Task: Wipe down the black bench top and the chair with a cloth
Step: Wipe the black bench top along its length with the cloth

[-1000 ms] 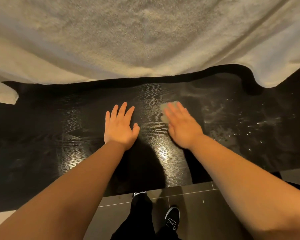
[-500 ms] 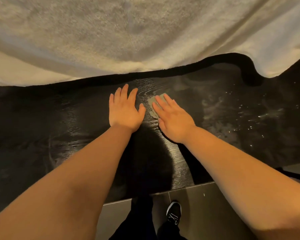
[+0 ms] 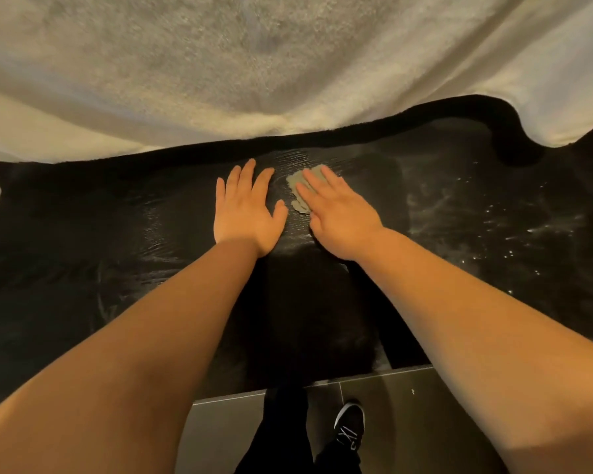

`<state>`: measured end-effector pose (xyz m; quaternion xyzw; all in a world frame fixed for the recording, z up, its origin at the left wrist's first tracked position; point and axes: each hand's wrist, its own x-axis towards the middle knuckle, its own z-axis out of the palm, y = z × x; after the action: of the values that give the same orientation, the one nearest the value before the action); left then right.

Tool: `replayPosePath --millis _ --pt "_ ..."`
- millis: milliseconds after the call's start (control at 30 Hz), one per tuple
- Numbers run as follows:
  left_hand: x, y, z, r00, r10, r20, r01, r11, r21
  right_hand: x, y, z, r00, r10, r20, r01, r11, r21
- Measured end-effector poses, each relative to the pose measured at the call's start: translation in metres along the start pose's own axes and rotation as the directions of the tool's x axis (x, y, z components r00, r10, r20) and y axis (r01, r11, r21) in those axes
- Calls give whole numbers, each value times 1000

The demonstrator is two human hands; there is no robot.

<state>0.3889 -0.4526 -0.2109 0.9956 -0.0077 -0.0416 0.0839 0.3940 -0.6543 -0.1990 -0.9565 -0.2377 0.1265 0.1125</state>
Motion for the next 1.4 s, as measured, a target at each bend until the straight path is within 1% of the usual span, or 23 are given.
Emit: replayPosePath --millis 33,100,167,233,300,400,467,500,567,667,733,767,800,833,933,1000,1033,1067,1100,1167,1267,1333,1400 --pt "0 0 -1 1000 3 -3 -3 1000 -8 -2 11 -4 1000 21 -20 -21 1000 1" --pt "0 0 -2 1000 3 -1 -3 999 -34 -6 39 -13 986 150 -72 -150 989 14" --pt "0 -1 -2 1000 -1 -7 0 999 -43 -2 60 -20 949 301 -92 -299 953 39" --pt "1 0 -1 1000 -1 -12 0 999 -32 6 55 -16 916 379 -134 -378 925 38" --pt "2 0 1 1000 -2 -11 2 1000 -21 14 30 -5 935 321 -153 -324 946 6" --pt "3 0 4 1000 2 -16 -2 1000 -3 18 -10 10 988 108 -111 -112 993 -30" --pt "5 -1 6 1000 -1 -16 2 1000 5 17 -10 13 998 4 -60 -6 999 -38" --pt "5 -1 6 1000 -4 -19 4 1000 8 15 -1 10 998 -22 -54 20 999 -25" --pt "5 0 7 1000 -6 -29 6 1000 6 10 26 5 995 13 -102 -14 1000 -13" --pt "5 -2 6 999 -3 -33 3 1000 0 11 66 -8 960 233 -155 -230 973 32" --pt "6 -3 5 1000 -4 -20 4 1000 5 22 66 -11 925 352 -145 -350 936 41" --pt "6 -2 4 1000 -4 -13 4 1000 7 29 56 -10 912 380 -155 -381 924 21" --pt "6 -2 4 1000 -4 -8 4 1000 9 36 42 -8 912 372 -170 -378 926 -4" --pt "6 -1 4 1000 -5 -5 5 1000 9 45 25 -6 926 333 -180 -341 940 -14" --pt "5 -2 8 1000 -3 2 3 1000 10 64 -19 2 983 140 -116 -141 990 -7" --pt "6 -3 9 1000 -1 1 1 1000 15 66 -19 3 998 42 -50 -43 999 -28" --pt "5 -3 9 1000 -2 3 2 1000 18 63 -10 2 999 11 -47 -12 999 -30" --pt "5 -3 8 1000 -2 4 2 1000 16 59 4 0 997 7 -75 -9 1000 -29" --pt "6 -2 7 1000 -2 5 2 1000 8 56 21 -4 992 41 -121 -43 999 -19" --pt "5 -3 5 1000 -3 6 4 1000 -15 52 55 -12 967 167 -195 -170 985 -3" --pt "6 -3 5 1000 0 13 1 1000 -26 57 69 -18 931 300 -208 -307 952 -4" --pt "6 -2 4 1000 -4 10 4 1000 -21 60 51 -15 927 307 -215 -314 949 -1" --pt "5 -1 5 1000 -5 -1 5 1000 -18 56 26 -9 955 220 -200 -224 975 3"
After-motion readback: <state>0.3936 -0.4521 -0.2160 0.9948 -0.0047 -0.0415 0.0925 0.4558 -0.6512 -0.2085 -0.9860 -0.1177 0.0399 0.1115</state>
